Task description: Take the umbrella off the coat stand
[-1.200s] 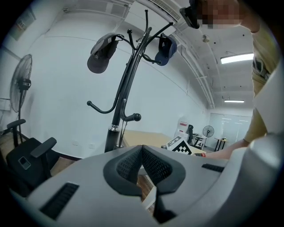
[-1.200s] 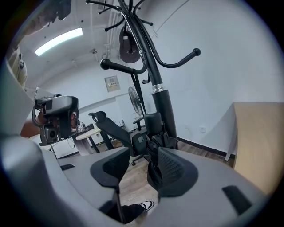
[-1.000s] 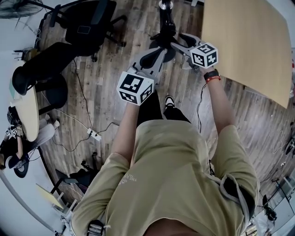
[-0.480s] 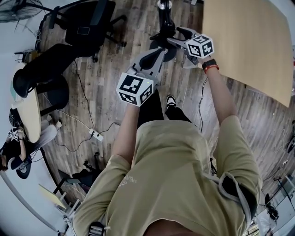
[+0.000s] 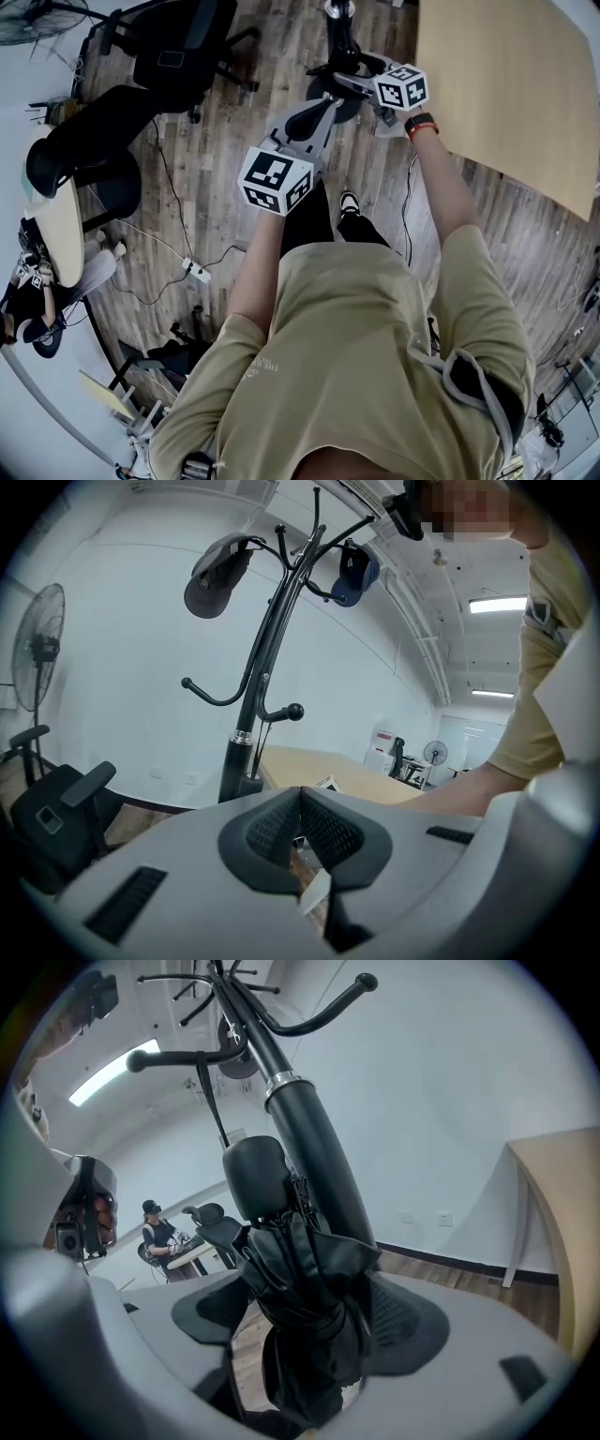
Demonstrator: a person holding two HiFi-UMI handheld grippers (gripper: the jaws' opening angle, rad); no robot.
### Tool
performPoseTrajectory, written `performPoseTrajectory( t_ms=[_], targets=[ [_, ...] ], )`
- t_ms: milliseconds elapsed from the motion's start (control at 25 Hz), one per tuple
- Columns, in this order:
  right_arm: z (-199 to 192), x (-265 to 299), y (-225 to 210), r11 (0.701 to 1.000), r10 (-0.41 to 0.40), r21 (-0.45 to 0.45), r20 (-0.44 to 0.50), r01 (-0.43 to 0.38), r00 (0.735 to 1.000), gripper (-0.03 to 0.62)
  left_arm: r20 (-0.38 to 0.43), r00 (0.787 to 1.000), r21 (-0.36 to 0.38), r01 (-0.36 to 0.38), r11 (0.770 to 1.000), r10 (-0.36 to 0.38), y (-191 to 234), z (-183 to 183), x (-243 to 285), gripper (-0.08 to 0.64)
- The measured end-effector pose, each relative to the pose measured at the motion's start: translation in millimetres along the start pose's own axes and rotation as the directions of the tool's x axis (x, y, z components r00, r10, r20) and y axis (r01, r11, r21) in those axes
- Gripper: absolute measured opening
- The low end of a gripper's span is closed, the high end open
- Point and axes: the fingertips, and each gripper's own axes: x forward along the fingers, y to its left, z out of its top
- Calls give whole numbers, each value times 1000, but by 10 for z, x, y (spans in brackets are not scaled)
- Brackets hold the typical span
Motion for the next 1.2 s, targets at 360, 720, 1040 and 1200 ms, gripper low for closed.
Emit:
performPoseTrajectory(
  t_ms=[360,720,1040,1200],
  targets=[
    [77,66,71,997,-2,-78,16,4,1000,293,-5,1000,-14,-20,1000,20,76,1,-50,25],
    [101,88,57,996,-22,-87,15,23,1000,253,-8,1000,-21,-19,1000,19,152,-73,-38,25],
    [183,-54,204,998,-40,-56,18,41,999,247,-1,1000,-26,-21,999,21,118,-44,-85,23],
    [224,-100,329,996,-38,-80,39,41,999,244,-3,1000,-14,-26,1000,26,132,-48,-122,23]
  ],
)
